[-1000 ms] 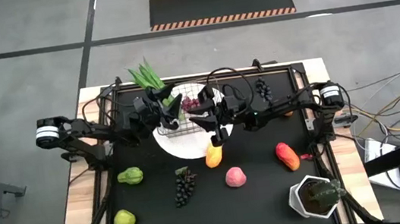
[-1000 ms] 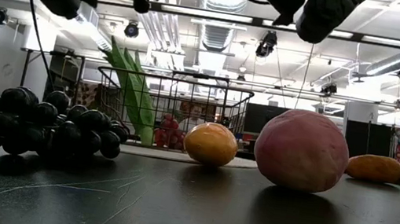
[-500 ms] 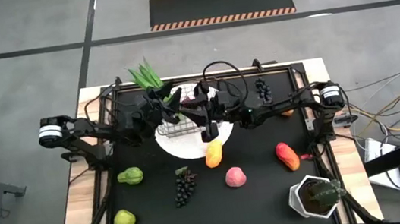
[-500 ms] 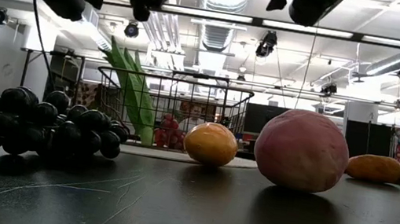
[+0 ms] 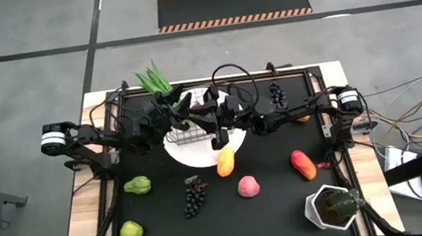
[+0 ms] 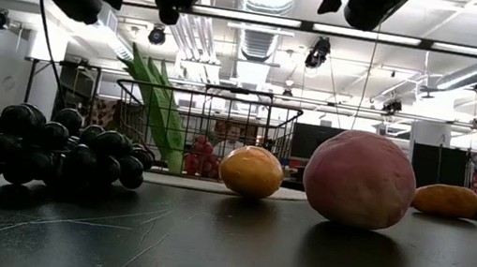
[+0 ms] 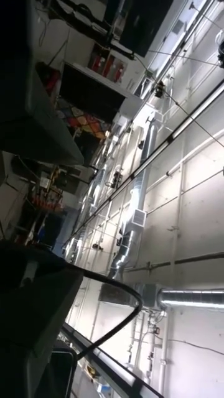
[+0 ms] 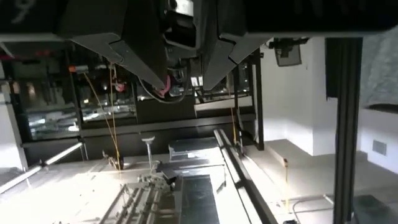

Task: Build produce basket
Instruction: Put the pink peach into the gold wire basket

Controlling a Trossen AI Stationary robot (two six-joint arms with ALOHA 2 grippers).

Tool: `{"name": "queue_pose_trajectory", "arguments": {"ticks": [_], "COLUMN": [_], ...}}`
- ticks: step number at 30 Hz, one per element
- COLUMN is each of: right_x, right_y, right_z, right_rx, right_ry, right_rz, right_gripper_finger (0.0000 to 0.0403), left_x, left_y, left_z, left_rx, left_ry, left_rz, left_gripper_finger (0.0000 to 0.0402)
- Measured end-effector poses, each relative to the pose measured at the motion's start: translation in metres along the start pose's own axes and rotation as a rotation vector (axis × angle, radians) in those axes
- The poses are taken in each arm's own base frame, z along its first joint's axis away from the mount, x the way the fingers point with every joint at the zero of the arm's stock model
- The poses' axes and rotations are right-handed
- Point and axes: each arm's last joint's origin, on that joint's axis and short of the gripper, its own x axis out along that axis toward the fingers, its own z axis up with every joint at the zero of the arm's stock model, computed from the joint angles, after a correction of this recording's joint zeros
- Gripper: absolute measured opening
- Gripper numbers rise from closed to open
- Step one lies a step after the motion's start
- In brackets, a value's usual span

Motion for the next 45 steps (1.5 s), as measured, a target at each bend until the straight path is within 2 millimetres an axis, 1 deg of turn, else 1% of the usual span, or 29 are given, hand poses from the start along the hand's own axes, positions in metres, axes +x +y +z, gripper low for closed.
{"name": "queue_pose_trajectory", "arguments": {"ticks": [5,8,11,15,18,21,24,29,31,34,37,39,42,44,45], "right_x": [0.000,0.000,0.002,0.005,0.006,0.004,0.004,0.004,0.004,0.003,0.000,-0.005,-0.016,-0.029,-0.035], "right_y": [-0.002,0.002,0.006,0.005,0.004,0.003,0.003,0.004,0.004,0.004,0.006,0.009,0.014,0.015,0.015], "right_z": [-0.003,-0.006,-0.004,0.000,-0.005,-0.011,-0.010,-0.011,-0.008,0.009,0.036,0.055,0.081,0.098,0.105], "right_rx": [0.018,-0.007,-0.011,0.000,0.035,0.049,0.039,0.024,0.001,0.023,0.054,0.063,0.003,-0.018,-0.020], "right_ry": [0.004,0.013,0.003,-0.012,0.061,0.088,0.080,0.089,0.083,0.067,0.108,0.226,0.441,0.603,0.671], "right_rz": [-0.006,0.007,0.020,0.018,0.001,-0.003,-0.010,0.001,0.008,0.015,0.080,0.121,0.098,0.023,-0.041], "right_gripper_finger": [0.0088,0.0082,0.0079,0.0077,0.0077,0.0077,0.0077,0.0077,0.0077,0.0077,0.0077,0.0077,0.0077,0.0077,0.0077], "left_x": [0.007,0.009,0.008,0.007,0.008,0.008,0.007,0.007,0.006,0.003,0.000,-0.002,-0.008,-0.013,-0.015], "left_y": [-0.005,-0.005,-0.005,-0.006,-0.007,-0.008,-0.007,-0.007,-0.008,-0.011,-0.014,-0.015,-0.018,-0.020,-0.021], "left_z": [0.004,0.002,0.001,0.000,0.001,0.001,-0.004,-0.003,-0.002,0.003,0.006,0.011,0.020,0.025,0.027], "left_rx": [-0.028,-0.026,-0.025,-0.027,-0.052,-0.052,-0.037,-0.005,0.013,0.026,0.044,0.054,0.065,0.075,0.081], "left_ry": [-0.028,-0.025,-0.022,-0.015,-0.022,-0.028,-0.009,-0.011,-0.008,-0.002,0.049,0.092,0.176,0.258,0.303], "left_rz": [-0.005,0.002,0.003,0.000,-0.002,0.021,0.030,0.020,-0.013,-0.110,-0.185,-0.265,-0.398,-0.468,-0.487], "left_gripper_finger": [0.0274,0.0274,0.0274,0.0274,0.0274,0.0274,0.0274,0.0274,0.0274,0.0274,0.0274,0.0274,0.0274,0.0274,0.0274]}}
